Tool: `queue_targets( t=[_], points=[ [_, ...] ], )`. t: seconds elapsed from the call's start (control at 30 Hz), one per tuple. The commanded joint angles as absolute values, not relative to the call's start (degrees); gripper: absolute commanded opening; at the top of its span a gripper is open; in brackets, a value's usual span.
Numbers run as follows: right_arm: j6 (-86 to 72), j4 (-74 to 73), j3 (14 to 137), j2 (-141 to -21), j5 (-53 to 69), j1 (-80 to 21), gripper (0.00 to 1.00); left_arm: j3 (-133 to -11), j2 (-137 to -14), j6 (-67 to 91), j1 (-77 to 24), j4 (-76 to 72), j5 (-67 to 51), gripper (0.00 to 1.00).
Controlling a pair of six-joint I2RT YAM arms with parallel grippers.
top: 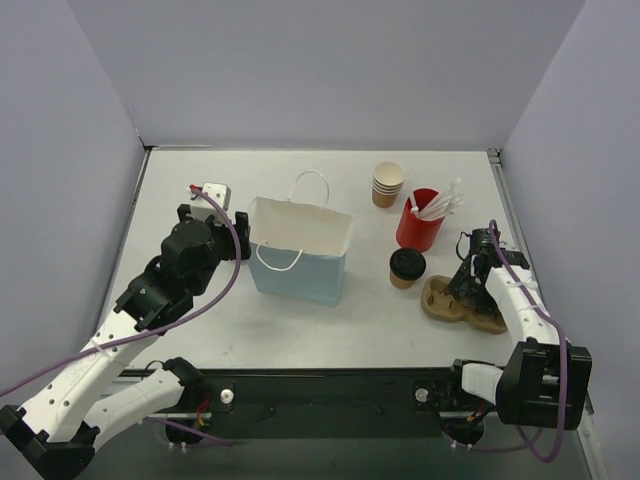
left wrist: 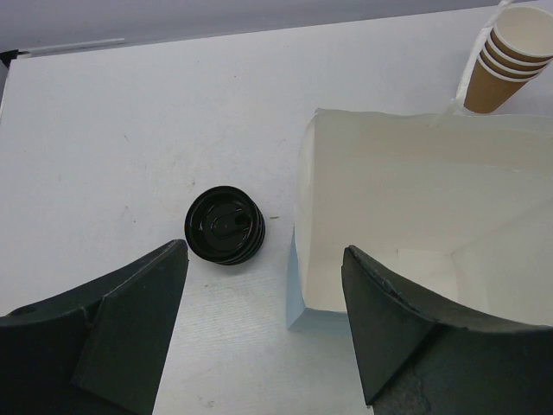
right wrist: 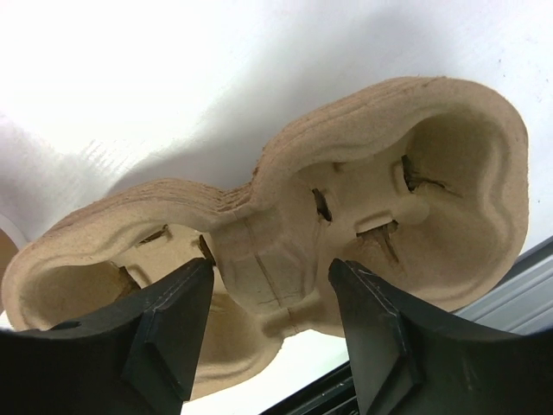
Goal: Pack the takeout coffee
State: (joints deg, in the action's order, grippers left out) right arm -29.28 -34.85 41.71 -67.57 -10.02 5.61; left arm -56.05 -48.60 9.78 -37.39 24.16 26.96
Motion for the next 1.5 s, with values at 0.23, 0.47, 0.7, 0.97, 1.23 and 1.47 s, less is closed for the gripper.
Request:
queue_targets(
  t=[0.23, 0.47, 0.7, 0.97, 1.23, 1.47],
  points=[
    [-25.84, -35.07, 44.21, -70.13, -5.54, 7.38, 0.52, -56.25, -48.08, 8.88, -37.27, 21.27, 26.72, 0.82],
    [-25.66, -35.33, 45.52, -68.38, -5.80, 8.08, 0.43, -56.25, -48.25, 8.88, -37.27, 21.27, 26.81, 0.82],
    [-27.77, -35.77, 47.28, -67.15, -3.52, 9.05, 0.50, -56.25, -48.43, 8.88, -37.26, 21.27, 26.72, 0.82],
    [-24.88, -34.89, 47.81, -71.10, -3.34, 9.05, 0.42, -56.25, -48.51, 8.70, -37.27, 21.36, 26.89, 0.82],
    [-20.84, -35.68, 47.81, -72.68, -3.25, 9.05, 0.57, -56.25, -48.34, 8.70, -37.27, 21.36, 26.63, 0.82],
    [-19.95, -34.81, 48.25, -73.83, -2.02, 9.05, 0.48, -56.25, -48.43, 8.61, -37.27, 21.36, 26.54, 0.82]
  ],
)
